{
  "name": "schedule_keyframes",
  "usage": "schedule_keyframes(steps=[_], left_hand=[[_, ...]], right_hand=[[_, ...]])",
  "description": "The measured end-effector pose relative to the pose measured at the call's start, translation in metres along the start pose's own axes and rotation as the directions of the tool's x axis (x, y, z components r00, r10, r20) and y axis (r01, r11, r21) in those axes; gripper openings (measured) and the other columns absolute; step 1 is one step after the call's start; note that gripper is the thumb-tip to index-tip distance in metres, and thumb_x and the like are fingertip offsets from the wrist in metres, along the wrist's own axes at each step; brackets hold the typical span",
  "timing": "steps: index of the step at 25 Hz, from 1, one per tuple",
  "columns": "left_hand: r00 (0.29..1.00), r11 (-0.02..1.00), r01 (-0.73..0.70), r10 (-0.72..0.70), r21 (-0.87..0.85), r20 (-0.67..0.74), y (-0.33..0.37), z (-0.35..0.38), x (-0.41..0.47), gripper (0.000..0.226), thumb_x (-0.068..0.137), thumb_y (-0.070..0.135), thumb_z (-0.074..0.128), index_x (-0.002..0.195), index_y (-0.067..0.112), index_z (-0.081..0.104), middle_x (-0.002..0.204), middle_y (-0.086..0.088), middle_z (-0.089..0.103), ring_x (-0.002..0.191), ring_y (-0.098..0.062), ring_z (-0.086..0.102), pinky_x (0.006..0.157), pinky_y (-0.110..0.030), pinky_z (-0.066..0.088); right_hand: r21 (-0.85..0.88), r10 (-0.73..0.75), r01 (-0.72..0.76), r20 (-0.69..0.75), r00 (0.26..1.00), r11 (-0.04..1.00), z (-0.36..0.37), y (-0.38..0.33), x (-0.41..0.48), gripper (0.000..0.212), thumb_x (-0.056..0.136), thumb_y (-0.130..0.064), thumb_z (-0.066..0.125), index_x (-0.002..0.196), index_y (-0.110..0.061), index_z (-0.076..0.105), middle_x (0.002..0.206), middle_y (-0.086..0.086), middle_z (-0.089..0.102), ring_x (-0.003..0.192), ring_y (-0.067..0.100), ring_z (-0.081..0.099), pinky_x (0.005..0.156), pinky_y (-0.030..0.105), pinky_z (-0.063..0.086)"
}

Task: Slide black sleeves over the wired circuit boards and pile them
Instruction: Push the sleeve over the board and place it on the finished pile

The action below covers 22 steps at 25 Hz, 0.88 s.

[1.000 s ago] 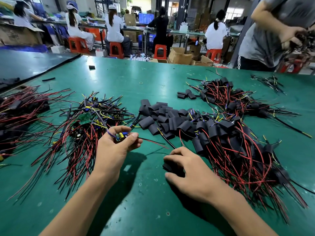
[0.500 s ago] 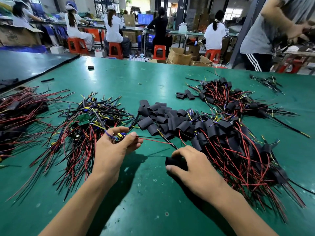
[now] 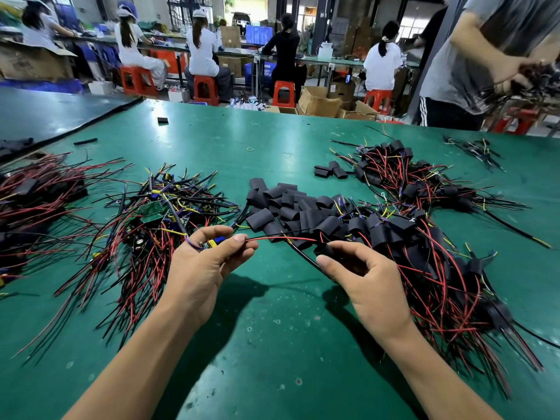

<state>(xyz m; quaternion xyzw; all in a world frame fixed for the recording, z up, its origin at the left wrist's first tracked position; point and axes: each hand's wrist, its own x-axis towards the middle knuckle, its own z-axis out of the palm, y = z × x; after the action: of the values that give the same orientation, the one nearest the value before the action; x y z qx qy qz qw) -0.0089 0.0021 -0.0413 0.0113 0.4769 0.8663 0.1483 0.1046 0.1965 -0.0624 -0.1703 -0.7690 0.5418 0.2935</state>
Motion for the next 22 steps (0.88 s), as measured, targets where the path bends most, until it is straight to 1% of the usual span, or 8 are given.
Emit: schedule_keyframes(steps=[3,7,9,11,14,19,22], left_hand=[[1.000,1.000,-0.017,0.017,0.018,0.002,-0.0010,-0.0008,0.0002,0.020,0.083,-0.011,0.064,0.096,0.002,0.057,0.074,-0.020,0.073,0.071,-0.027,0.075,0.066,-0.025,0.061],[1.000,0.999,-0.015,0.014,0.040,0.016,-0.0040,-0.0013,0.0005,0.023,0.079,-0.009,0.067,0.098,0.001,0.057,0.077,-0.023,0.073,0.074,-0.031,0.075,0.065,-0.026,0.060],[0.999,0.999,-0.016,0.015,0.051,0.033,-0.0051,-0.0009,0.0004,0.028,0.074,-0.006,0.071,0.098,0.001,0.058,0.080,-0.024,0.072,0.076,-0.032,0.075,0.065,-0.026,0.060],[0.998,0.998,-0.021,0.017,0.062,0.053,-0.0055,-0.0011,0.0002,0.034,0.068,-0.001,0.073,0.098,0.001,0.058,0.082,-0.025,0.071,0.077,-0.034,0.074,0.065,-0.027,0.060],[0.996,0.998,-0.018,0.011,0.068,0.094,-0.0052,-0.0006,-0.0007,0.035,0.066,0.000,0.073,0.098,0.001,0.058,0.082,-0.025,0.070,0.078,-0.035,0.074,0.066,-0.027,0.060],[0.992,0.998,-0.006,-0.002,0.062,0.129,-0.0025,0.0005,-0.0019,0.033,0.067,-0.001,0.071,0.097,0.002,0.058,0.081,-0.023,0.070,0.075,-0.033,0.074,0.066,-0.028,0.060],[0.990,0.997,0.001,-0.011,0.074,0.139,-0.0025,-0.0002,-0.0021,0.033,0.067,-0.001,0.071,0.097,0.002,0.058,0.080,-0.023,0.070,0.073,-0.032,0.074,0.066,-0.028,0.061]], right_hand=[[0.074,-0.026,0.026,-0.005,1.000,0.997,0.0000,-0.0008,-0.0011,0.023,0.072,-0.027,0.087,0.091,-0.023,0.076,0.087,-0.008,0.076,0.079,0.004,0.070,0.075,0.014,0.050],[0.042,-0.051,0.052,-0.032,0.998,0.998,0.0022,-0.0005,-0.0037,0.026,0.070,-0.029,0.088,0.092,-0.023,0.075,0.087,-0.008,0.075,0.081,0.007,0.070,0.077,0.017,0.052],[0.031,-0.043,0.045,-0.063,0.997,0.999,0.0021,-0.0005,-0.0030,0.025,0.070,-0.029,0.088,0.091,-0.024,0.075,0.086,-0.010,0.075,0.080,0.007,0.070,0.077,0.020,0.053],[0.025,-0.035,0.037,-0.085,0.996,0.999,0.0011,-0.0001,-0.0018,0.024,0.071,-0.029,0.088,0.091,-0.024,0.075,0.086,-0.009,0.076,0.080,0.009,0.070,0.079,0.027,0.055],[0.026,-0.018,0.021,-0.096,0.995,0.999,0.0001,0.0012,-0.0001,0.025,0.071,-0.030,0.088,0.092,-0.024,0.076,0.085,-0.008,0.076,0.080,0.011,0.070,0.080,0.032,0.056],[0.040,-0.015,0.019,-0.101,0.995,0.999,-0.0006,0.0024,0.0013,0.025,0.070,-0.033,0.088,0.091,-0.026,0.075,0.084,-0.012,0.075,0.076,0.005,0.068,0.075,0.023,0.052],[0.071,-0.014,0.020,-0.085,0.996,0.997,-0.0010,0.0023,0.0013,0.026,0.071,-0.031,0.088,0.093,-0.026,0.075,0.086,-0.011,0.075,0.078,0.006,0.069,0.076,0.023,0.053]])
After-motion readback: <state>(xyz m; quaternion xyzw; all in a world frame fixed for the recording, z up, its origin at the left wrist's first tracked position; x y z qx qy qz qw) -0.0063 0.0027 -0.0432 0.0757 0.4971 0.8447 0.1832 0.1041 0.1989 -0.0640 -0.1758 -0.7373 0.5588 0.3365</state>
